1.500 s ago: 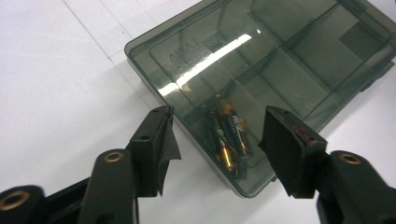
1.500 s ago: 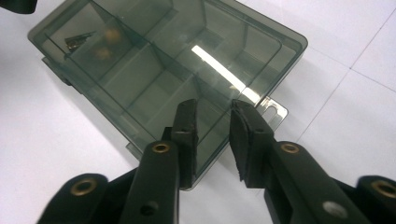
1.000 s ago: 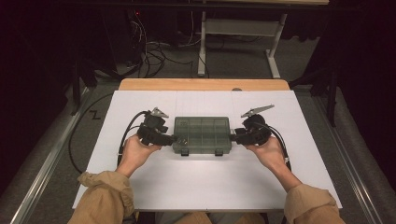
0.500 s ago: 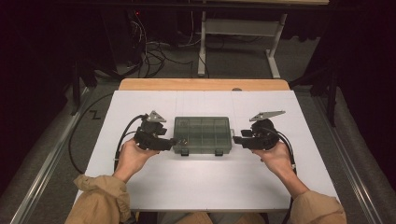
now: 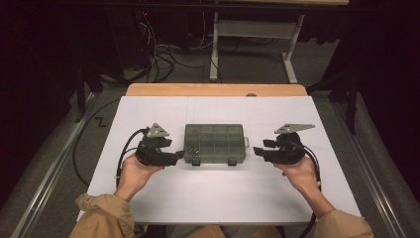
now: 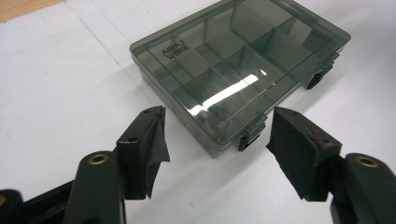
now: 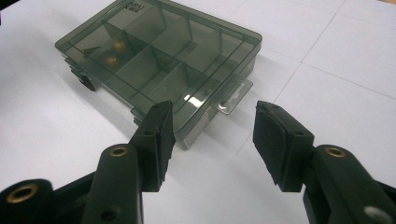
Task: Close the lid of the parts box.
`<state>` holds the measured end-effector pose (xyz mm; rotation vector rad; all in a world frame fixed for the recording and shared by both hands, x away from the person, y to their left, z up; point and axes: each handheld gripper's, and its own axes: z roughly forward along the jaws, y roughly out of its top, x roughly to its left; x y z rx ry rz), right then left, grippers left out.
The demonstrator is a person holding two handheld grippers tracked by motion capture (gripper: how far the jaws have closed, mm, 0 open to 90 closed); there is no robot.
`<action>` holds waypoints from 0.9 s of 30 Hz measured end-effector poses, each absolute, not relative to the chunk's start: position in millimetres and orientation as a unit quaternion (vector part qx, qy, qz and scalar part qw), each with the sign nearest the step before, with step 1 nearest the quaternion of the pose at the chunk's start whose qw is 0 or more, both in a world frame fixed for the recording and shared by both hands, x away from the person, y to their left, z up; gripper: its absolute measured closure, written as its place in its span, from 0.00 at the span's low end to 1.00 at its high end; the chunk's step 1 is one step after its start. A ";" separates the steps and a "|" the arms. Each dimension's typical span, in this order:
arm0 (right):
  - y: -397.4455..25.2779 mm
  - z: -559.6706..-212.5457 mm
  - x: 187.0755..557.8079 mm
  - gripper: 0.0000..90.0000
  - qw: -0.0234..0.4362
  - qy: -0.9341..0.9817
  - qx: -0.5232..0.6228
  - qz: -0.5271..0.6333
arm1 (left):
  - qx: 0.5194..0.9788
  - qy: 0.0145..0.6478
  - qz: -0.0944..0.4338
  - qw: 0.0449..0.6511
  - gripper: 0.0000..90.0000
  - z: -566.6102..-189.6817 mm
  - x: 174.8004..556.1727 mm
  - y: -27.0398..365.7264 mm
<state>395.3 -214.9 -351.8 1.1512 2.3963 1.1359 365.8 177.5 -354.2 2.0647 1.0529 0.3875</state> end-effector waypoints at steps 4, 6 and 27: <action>-219.9 -353.0 390.5 0.54 0.130 0.820 0.394 0.394 | 0.806 0.415 0.154 0.392 0.40 -357.4 362.3 181.3; -223.0 -353.4 388.0 0.53 0.132 0.818 0.396 0.396 | 0.804 0.414 0.155 0.397 0.40 -358.8 359.8 182.8; -249.1 -367.0 363.9 0.49 0.154 0.801 0.392 0.425 | 0.797 0.415 0.156 0.411 0.41 -371.2 347.0 193.0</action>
